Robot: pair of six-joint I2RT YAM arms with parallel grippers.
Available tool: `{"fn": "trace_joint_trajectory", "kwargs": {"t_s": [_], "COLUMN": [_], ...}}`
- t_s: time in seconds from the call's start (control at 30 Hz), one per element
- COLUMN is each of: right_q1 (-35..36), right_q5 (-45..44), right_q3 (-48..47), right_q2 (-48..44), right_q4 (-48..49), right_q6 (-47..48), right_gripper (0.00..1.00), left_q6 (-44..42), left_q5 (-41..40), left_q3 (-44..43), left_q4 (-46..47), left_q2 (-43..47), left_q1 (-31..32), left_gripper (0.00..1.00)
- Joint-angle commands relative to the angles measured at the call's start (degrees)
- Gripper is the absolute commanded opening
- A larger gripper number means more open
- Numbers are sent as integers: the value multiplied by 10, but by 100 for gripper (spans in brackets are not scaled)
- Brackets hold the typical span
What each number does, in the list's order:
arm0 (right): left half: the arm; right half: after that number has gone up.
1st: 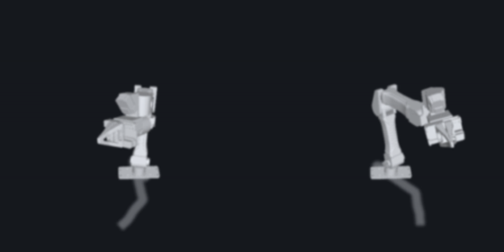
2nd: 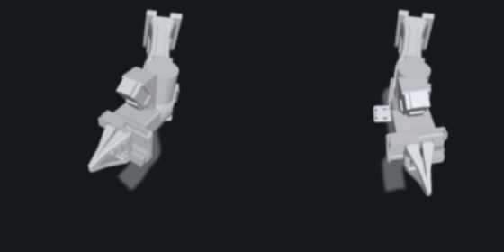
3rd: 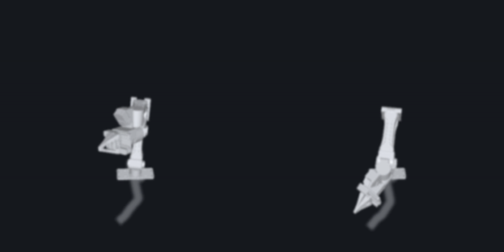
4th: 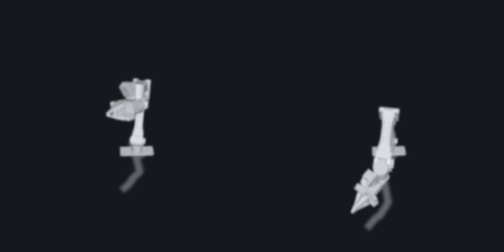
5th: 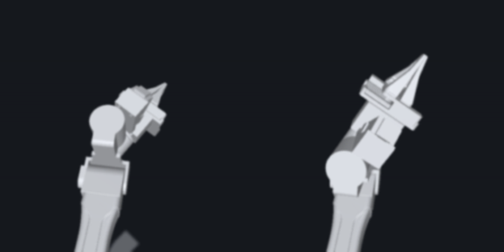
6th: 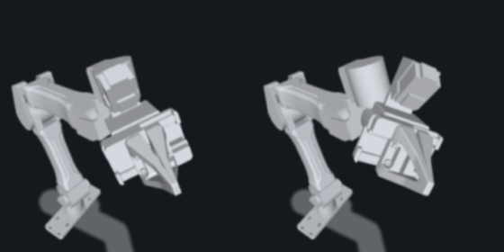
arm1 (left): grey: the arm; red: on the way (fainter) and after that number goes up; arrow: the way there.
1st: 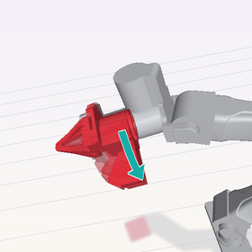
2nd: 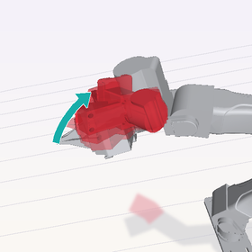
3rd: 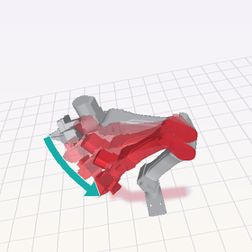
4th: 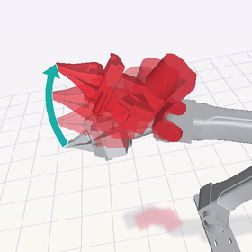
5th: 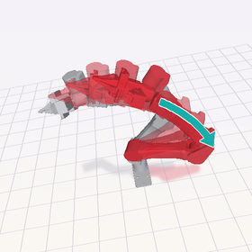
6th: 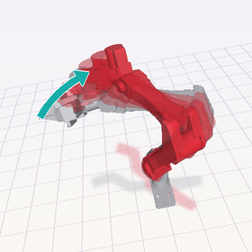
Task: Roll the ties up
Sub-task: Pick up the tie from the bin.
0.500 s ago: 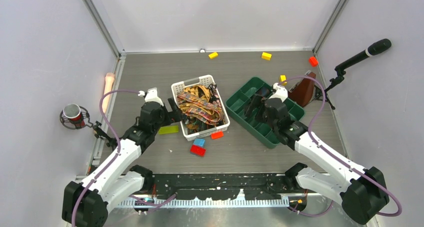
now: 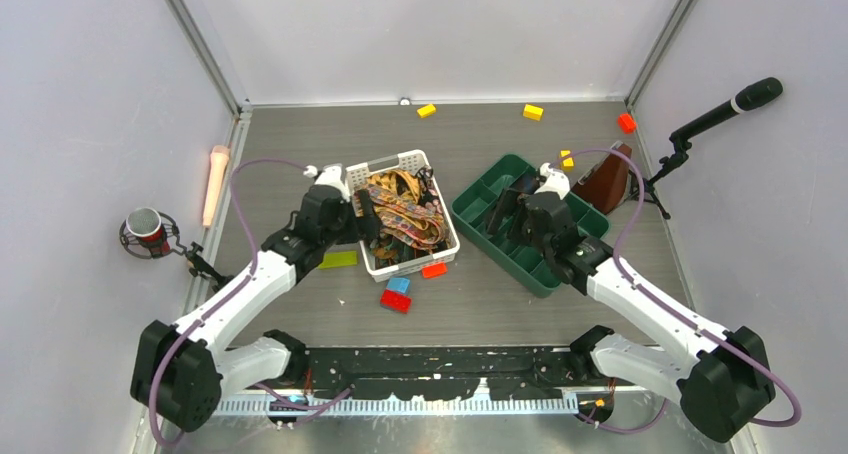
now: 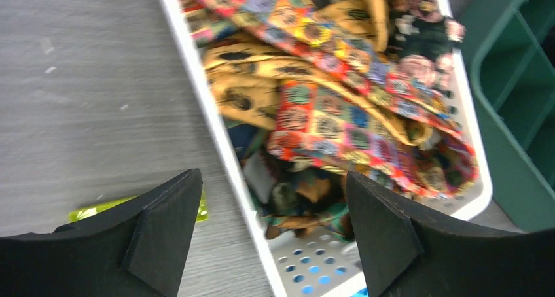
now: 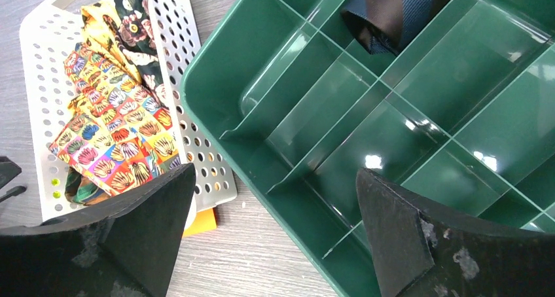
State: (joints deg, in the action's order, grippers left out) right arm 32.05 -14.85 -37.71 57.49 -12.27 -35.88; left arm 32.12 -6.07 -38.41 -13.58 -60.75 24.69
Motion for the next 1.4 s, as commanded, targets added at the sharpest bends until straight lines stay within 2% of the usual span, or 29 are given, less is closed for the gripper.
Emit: {"fn": "trace_joint_trajectory", "kwargs": {"t_s": [0.0,0.07,0.13,0.27,0.4,0.57,0.77,1.37], "right_q1": [-1,-1,-1,-1,-1,-1,-2,-2], "right_q5": [15,15,14,11,6,1,-9,-26], "right_q3": [-25,-25,-25,-24,-22,-17,-14,-6], "right_q2": [2,1,0,-3,-7,-16,-25,-46], "right_q4": [5,3,2,1,-4,-6,-13,-27], "right_q6": [11,12,12,11,7,6,8,9], "right_gripper": [100,100,100,100,100,100,100,99], "left_q6": [-34,-3,63,201,253,258,257,285], "left_q5": [52,55,33,26,17,7,11,38], "left_q3": [-77,-106,-106,-55,-91,-146,-198,-223], "left_q4": [19,-3,-1,94,102,100,99,96], "left_q2": [-37,-63,-72,-79,-116,-176,-227,-299], "left_q1": [46,51,54,58,84,123,152,173], "left_gripper": [83,83,82,82,82,81,76,62]}}
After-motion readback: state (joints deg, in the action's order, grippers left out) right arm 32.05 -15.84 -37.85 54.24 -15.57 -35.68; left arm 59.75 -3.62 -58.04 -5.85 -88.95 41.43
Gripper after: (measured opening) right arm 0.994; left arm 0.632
